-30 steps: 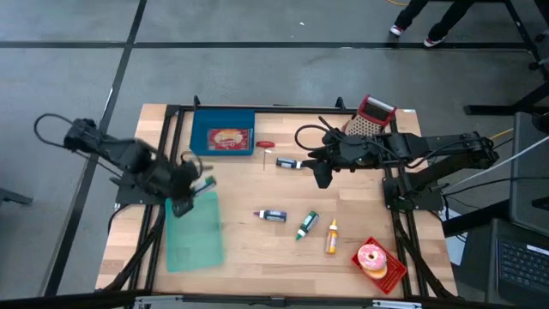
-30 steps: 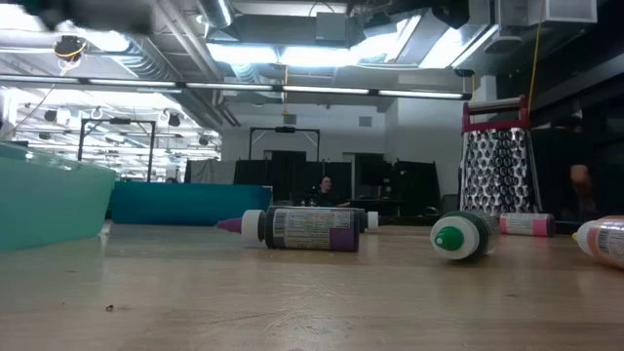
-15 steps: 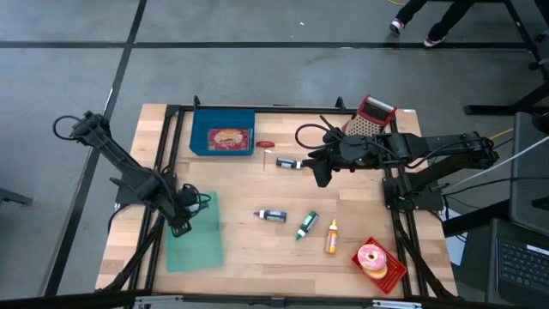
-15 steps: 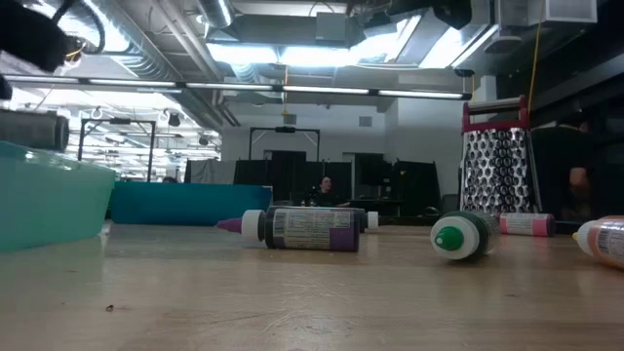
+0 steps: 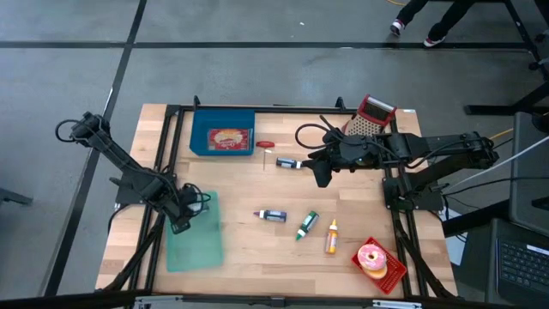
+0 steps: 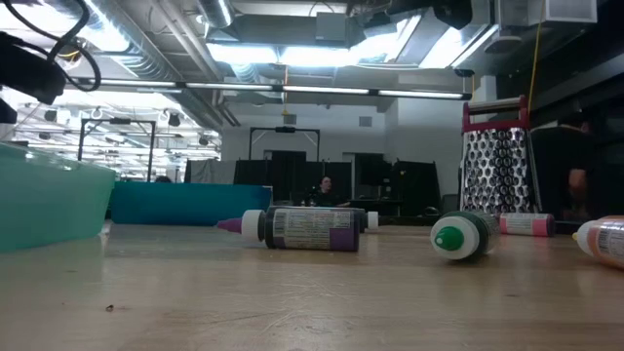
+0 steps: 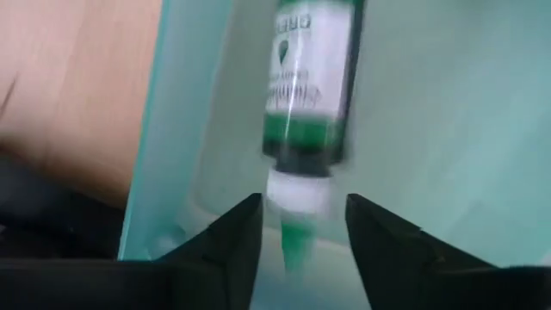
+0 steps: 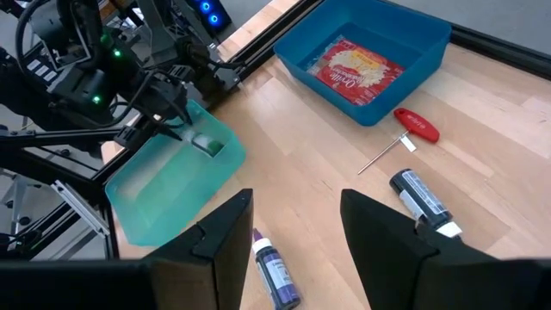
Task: Pick & Place Food Item
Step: Put the left green food coloring bottle into the green bin, then put the violet food coloring bottle into the green bin
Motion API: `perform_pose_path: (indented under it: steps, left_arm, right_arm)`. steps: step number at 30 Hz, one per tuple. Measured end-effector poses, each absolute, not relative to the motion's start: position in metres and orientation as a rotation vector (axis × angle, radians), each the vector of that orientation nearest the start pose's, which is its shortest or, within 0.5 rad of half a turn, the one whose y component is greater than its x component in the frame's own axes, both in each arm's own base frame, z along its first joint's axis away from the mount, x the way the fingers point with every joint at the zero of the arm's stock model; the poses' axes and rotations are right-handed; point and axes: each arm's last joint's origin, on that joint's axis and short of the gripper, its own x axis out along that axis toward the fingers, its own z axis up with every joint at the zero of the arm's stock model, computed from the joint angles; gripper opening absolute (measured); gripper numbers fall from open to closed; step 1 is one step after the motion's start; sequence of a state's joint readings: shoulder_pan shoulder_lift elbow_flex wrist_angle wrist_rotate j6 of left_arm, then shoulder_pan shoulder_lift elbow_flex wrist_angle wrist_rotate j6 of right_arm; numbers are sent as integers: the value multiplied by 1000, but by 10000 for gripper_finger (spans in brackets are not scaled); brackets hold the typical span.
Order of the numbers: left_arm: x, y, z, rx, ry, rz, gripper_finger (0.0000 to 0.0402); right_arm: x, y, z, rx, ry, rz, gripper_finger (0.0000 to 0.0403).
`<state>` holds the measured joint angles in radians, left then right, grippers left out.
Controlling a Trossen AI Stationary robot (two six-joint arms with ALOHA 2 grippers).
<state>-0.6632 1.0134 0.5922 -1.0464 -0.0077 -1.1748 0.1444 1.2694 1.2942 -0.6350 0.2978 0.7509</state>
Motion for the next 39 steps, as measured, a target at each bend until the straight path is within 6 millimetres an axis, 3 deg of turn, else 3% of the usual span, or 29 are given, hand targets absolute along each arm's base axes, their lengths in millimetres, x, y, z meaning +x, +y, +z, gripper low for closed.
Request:
perform_pose_path:
  steps: [5,11,16,21,25,28,31,39]
  left_arm:
    - [109,-85,186,-466,1453,354,210]
    - [113,-86,201,-499,1399,386,215]
    - [130,-89,246,-555,1159,419,207]
    - [152,-84,308,-680,682,445,207]
    - [173,-80,349,-706,378,289,205]
    - [192,-74,366,-715,256,141,204]
    - [214,-64,359,-694,289,109,203]
    - [275,-44,296,-530,683,58,189]
  right_arm:
    - [262,29,367,593,507,-362,181]
    - [262,30,367,591,509,-358,181]
    - [262,30,367,591,509,-358,181]
    - [262,30,367,590,509,-358,181]
    - [262,30,367,591,509,-358,181]
    - [262,30,368,593,500,-355,181]
    - [262,30,368,593,498,-355,181]
    - [263,30,368,601,493,-356,181]
